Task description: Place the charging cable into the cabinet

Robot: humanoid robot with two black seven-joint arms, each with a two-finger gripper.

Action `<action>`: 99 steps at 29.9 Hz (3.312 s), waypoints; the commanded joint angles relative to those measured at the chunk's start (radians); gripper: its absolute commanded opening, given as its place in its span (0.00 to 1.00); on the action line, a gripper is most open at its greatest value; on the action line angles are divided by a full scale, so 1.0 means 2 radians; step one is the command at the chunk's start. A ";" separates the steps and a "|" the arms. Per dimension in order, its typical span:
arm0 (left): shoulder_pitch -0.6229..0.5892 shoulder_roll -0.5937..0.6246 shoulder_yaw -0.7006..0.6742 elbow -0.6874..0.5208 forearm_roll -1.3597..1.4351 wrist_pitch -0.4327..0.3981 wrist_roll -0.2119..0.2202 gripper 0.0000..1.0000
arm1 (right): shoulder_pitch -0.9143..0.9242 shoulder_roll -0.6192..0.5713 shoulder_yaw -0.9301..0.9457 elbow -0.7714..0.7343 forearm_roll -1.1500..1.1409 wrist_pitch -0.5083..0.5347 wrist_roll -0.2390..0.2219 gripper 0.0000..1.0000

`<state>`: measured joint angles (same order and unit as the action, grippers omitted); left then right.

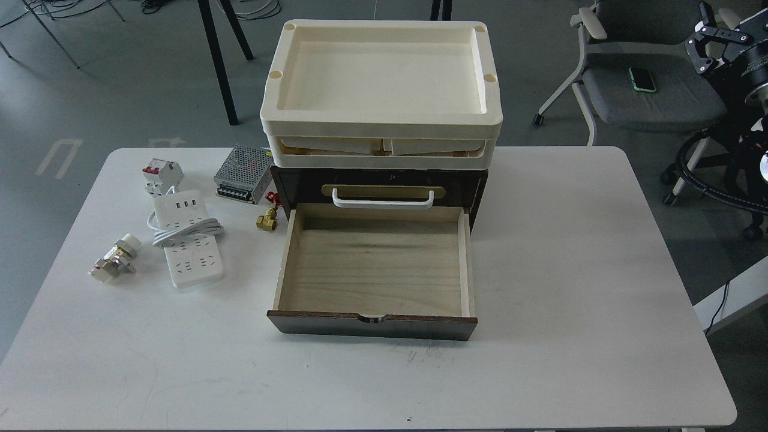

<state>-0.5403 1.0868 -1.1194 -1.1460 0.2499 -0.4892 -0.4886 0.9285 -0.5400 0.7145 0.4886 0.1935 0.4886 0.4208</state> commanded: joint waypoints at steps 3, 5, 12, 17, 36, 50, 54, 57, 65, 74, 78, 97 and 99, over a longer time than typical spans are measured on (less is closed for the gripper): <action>0.001 0.009 -0.052 -0.017 0.320 0.000 0.000 1.00 | -0.007 -0.012 0.011 0.018 0.003 0.000 -0.001 1.00; 0.002 0.016 -0.061 -0.045 0.387 0.000 0.000 1.00 | -0.007 -0.013 0.012 0.018 0.003 0.000 -0.001 1.00; 0.014 0.059 -0.059 -0.198 0.607 0.000 0.000 0.99 | -0.013 -0.032 0.012 0.018 0.003 0.000 -0.001 1.00; 0.068 0.071 -0.019 -0.235 0.804 0.000 0.000 0.99 | -0.019 -0.045 0.013 0.017 0.003 0.000 -0.001 1.00; -0.006 -0.086 0.201 -0.049 0.966 0.000 0.000 0.97 | -0.032 -0.042 0.010 0.013 0.004 0.000 -0.001 1.00; -0.090 -0.171 0.320 0.102 0.966 0.055 0.000 0.94 | -0.046 -0.045 0.016 0.014 0.005 0.000 0.001 1.00; -0.105 -0.187 0.353 0.153 0.966 0.096 0.000 0.93 | -0.046 -0.045 0.016 0.014 0.005 0.000 0.001 1.00; -0.110 -0.196 0.359 0.177 0.966 0.110 0.000 0.93 | -0.046 -0.045 0.017 0.014 0.005 0.000 0.001 1.00; -0.110 -0.205 0.378 0.193 0.966 0.126 0.000 0.72 | -0.048 -0.046 0.017 0.013 0.005 0.000 0.001 1.00; -0.111 -0.237 0.419 0.272 0.966 0.198 0.000 0.66 | -0.051 -0.047 0.018 0.014 0.006 0.000 0.002 1.00; -0.111 -0.250 0.437 0.307 0.966 0.215 0.000 0.66 | -0.051 -0.047 0.018 0.013 0.006 0.000 0.002 1.00; -0.113 -0.260 0.452 0.318 0.966 0.255 0.000 0.35 | -0.055 -0.048 0.019 0.013 0.006 0.000 0.003 1.00; -0.113 -0.262 0.453 0.323 0.966 0.261 0.000 0.24 | -0.055 -0.047 0.019 0.013 0.006 0.000 0.003 1.00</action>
<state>-0.7670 0.5686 -0.2150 -0.5102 2.1815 0.0158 -0.4888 0.8180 -0.6346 0.7517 0.5146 0.2056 0.4887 0.4256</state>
